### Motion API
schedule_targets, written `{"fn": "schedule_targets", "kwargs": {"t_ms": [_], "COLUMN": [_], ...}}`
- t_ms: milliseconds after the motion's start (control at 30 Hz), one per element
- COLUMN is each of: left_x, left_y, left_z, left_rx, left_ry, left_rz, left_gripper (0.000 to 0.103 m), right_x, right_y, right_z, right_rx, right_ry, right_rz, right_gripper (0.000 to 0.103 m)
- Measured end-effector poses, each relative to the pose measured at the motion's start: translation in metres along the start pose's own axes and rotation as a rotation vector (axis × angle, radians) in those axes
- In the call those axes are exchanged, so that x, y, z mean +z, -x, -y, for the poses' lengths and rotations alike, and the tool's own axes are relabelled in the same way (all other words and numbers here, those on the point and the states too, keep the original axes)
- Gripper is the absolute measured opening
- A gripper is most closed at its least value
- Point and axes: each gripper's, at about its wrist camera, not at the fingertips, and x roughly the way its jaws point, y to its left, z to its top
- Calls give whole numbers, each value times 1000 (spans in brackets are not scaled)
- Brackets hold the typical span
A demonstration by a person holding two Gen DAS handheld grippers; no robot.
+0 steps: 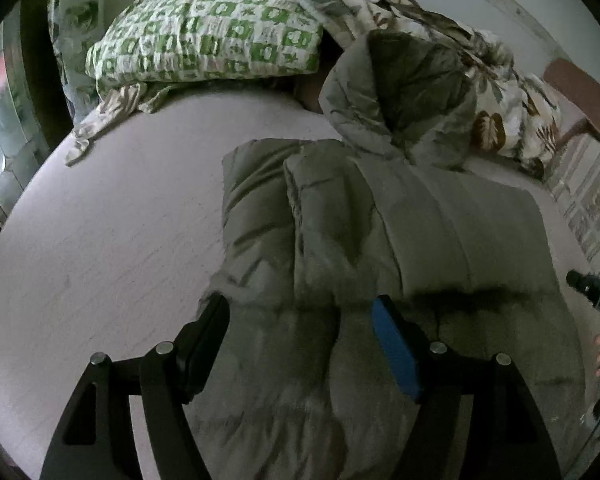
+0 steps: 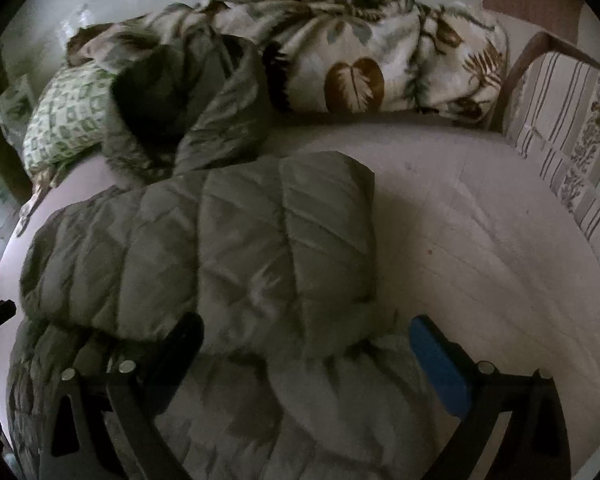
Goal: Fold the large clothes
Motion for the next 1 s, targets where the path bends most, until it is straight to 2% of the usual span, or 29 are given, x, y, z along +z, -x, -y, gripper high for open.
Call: {"fn": "schedule_targets", "kwargs": {"t_ms": [233, 533, 1000], "left_x": [-30, -59, -93], "left_y": [35, 64, 79], "left_z": [9, 8, 4], "left_rx": [17, 0, 33], "left_ry": [-69, -40, -12], "left_rz": [22, 20, -8], "left_gripper": [74, 74, 75], "right_x": [-25, -54, -81], "right_y": [24, 54, 78], "right_z": [-10, -11, -10], "right_rx": [-1, 9, 42], "right_ry": [31, 56, 67], "right_rz": [30, 47, 55], "right_gripper": [103, 103, 103]}}
